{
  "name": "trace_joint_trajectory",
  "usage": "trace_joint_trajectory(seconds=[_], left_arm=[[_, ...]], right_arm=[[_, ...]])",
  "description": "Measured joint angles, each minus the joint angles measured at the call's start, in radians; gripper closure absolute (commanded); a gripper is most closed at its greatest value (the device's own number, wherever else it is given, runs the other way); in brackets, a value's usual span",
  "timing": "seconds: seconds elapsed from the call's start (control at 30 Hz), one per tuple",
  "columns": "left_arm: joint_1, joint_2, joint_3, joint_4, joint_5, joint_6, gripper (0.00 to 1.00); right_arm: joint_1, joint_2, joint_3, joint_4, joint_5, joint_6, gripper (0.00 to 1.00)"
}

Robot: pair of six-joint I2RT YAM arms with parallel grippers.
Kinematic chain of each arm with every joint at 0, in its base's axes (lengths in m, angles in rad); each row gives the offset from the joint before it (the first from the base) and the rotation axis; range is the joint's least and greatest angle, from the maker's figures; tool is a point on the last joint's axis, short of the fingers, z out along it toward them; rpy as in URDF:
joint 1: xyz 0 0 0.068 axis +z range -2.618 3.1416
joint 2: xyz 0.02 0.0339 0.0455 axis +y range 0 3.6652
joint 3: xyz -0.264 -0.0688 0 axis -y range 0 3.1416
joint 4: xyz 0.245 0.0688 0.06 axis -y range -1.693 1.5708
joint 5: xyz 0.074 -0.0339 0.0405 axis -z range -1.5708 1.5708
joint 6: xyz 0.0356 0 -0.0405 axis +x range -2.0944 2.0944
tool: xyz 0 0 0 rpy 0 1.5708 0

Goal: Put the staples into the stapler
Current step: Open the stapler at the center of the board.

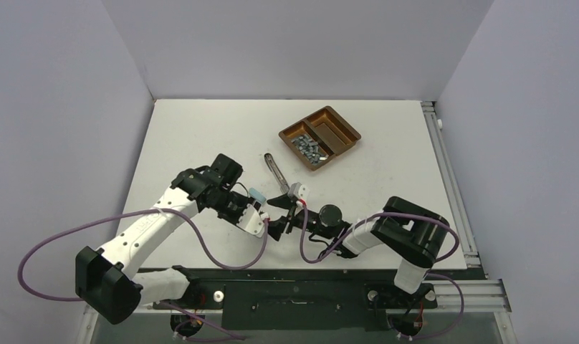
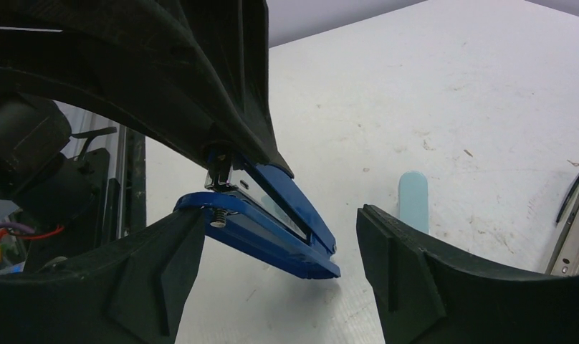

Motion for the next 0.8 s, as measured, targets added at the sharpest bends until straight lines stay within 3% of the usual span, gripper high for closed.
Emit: trace_joint_trajectory(seconds=[0.67,0.8], left_arm=[[-0.052,0.040,0.011,0.021,-0.060,-0.045,0.97],[-0.062,0.060,0.047,0.022,-0.077,-0.062,0.97]], right_arm=[[0.064,-0.140,-0.014,-0.090,-0.082,-0.070,0.19],[0.066,-0.138,0.019,-0.116,-0.071,-0.088,0.24]])
